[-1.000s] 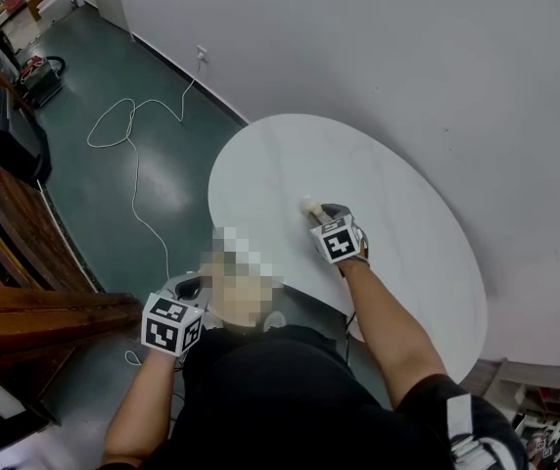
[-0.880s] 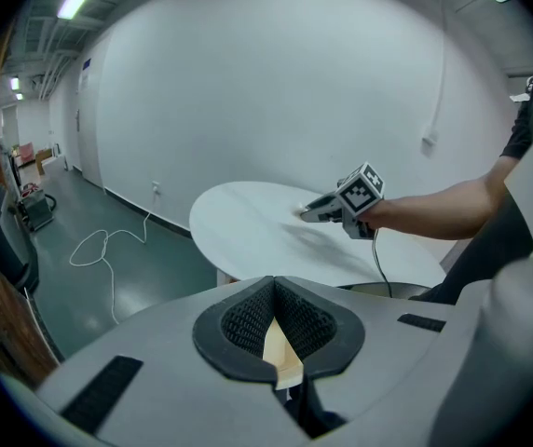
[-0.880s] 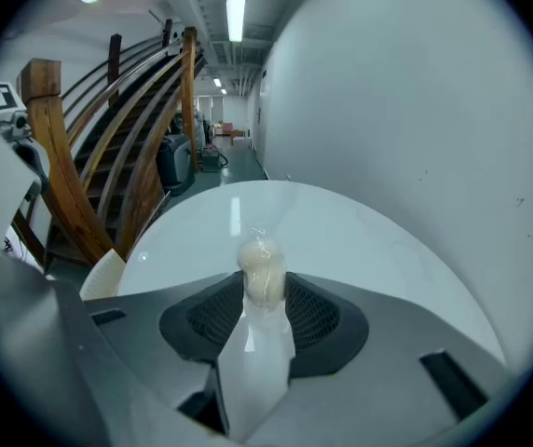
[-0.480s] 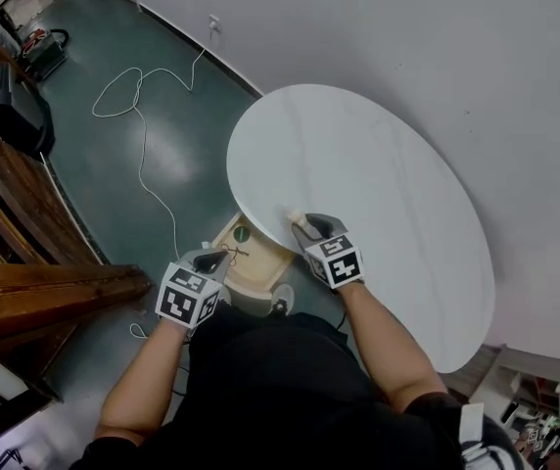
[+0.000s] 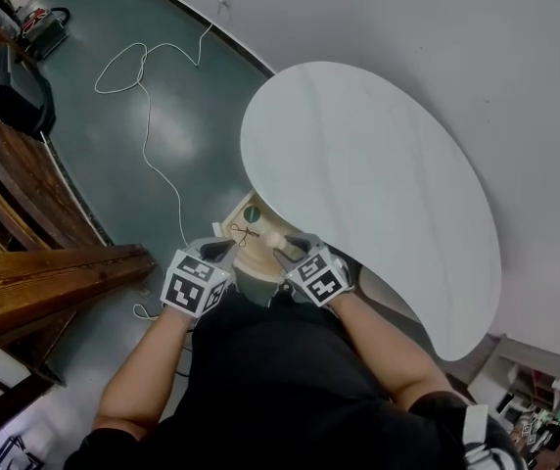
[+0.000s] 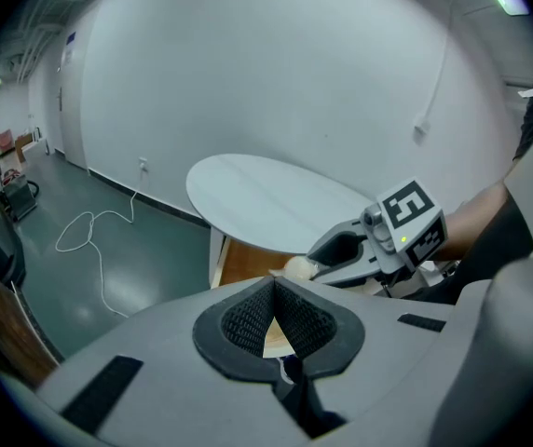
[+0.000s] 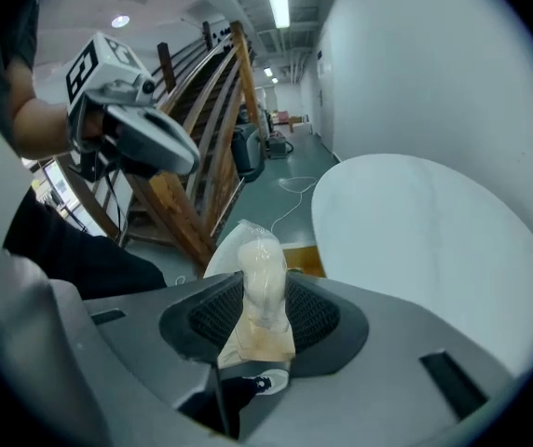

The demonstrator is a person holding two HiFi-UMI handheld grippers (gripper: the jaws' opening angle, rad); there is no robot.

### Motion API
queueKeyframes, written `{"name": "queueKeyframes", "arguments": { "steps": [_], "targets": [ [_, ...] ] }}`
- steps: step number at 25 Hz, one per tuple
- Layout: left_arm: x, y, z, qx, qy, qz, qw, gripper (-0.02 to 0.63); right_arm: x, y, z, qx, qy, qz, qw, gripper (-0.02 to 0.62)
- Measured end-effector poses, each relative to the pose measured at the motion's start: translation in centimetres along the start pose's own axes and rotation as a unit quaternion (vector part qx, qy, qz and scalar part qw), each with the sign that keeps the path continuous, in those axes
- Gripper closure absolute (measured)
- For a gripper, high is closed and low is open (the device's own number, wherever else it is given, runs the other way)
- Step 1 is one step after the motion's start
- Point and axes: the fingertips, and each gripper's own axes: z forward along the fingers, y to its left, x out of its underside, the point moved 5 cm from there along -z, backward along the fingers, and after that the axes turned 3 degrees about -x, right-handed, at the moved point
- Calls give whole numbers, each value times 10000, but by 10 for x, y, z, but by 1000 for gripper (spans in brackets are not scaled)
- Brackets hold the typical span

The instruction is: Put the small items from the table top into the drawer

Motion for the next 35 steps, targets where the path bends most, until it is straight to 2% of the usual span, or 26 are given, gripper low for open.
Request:
{"name": "queueKeyframes", "arguments": {
  "steps": [4,8,19,28,35],
  "targets": [
    [5,5,-5,-50,28,-22,10000,592,29,8,30,-94,777,-407,9961,456],
    [9,10,-15,-155,-24,-137,9998,592,49,8,60,-166,1316,-616,9892,456],
    [26,19,-35,-441,-165,-465,9978,592,63,9,118,-412,2130,-1049,9705,456],
    [35,19,-42,-518,-186,-501,9972,592,69,10,123,-463,2144,-1033,9702,442],
    [29,18,-45,-491,-230,-352,9979,592,59,10,101,-316,1825,-780,9796,442]
  ]
}}
